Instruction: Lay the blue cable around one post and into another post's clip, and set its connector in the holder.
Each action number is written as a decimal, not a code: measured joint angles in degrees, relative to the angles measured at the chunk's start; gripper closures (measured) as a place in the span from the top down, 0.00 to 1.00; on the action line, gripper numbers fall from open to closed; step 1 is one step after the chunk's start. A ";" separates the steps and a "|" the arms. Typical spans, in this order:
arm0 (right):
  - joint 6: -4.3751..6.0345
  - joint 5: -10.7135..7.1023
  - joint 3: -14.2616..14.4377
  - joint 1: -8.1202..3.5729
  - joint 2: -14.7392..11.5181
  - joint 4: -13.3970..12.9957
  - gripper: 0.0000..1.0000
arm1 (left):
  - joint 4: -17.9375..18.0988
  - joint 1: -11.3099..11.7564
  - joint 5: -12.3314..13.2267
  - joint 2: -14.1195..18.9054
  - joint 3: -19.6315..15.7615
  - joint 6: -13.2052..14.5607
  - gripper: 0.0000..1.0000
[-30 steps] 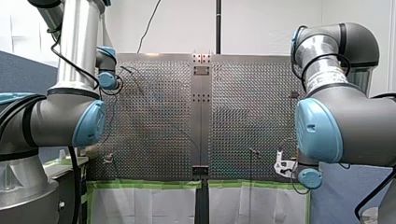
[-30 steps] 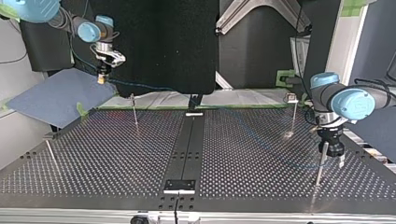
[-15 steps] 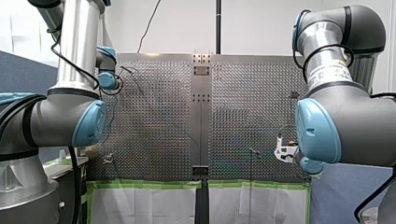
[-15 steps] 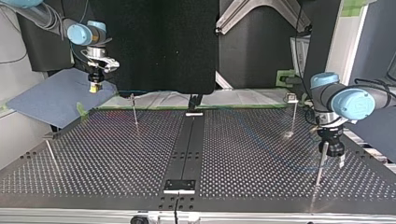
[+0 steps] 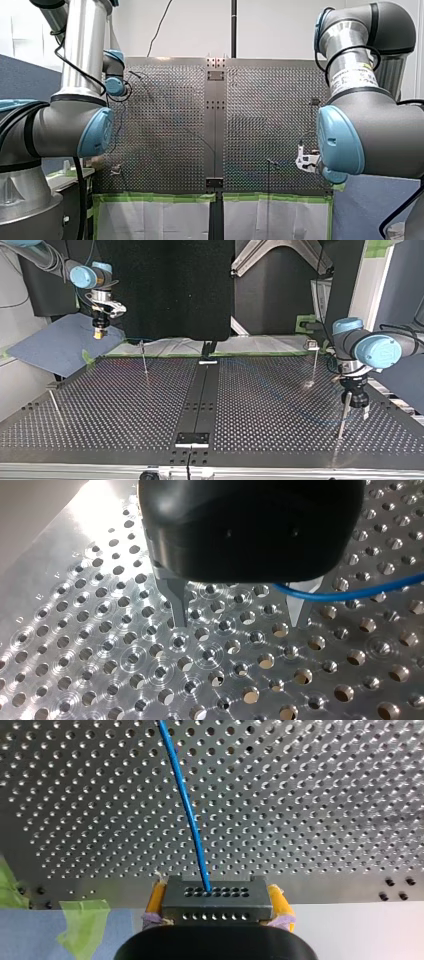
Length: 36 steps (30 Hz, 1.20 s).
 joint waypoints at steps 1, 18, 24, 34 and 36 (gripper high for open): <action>-0.11 0.03 0.00 0.05 0.14 0.04 0.00 | 0.00 0.00 0.00 0.00 0.00 0.00 0.98; -1.23 -0.60 0.04 1.01 1.28 0.23 0.00 | -0.16 -0.13 -0.01 0.00 -0.01 0.00 0.98; -1.32 -1.30 0.03 1.34 1.34 0.20 0.00 | -0.31 -0.15 -0.01 0.00 0.00 0.00 0.98; -1.22 -2.60 0.01 1.40 1.39 -0.08 0.00 | -0.77 -0.28 0.01 0.00 -0.01 0.00 0.98; -1.21 -2.68 0.01 1.40 1.39 -0.12 0.00 | -1.05 -0.31 0.03 0.00 -0.01 0.00 0.98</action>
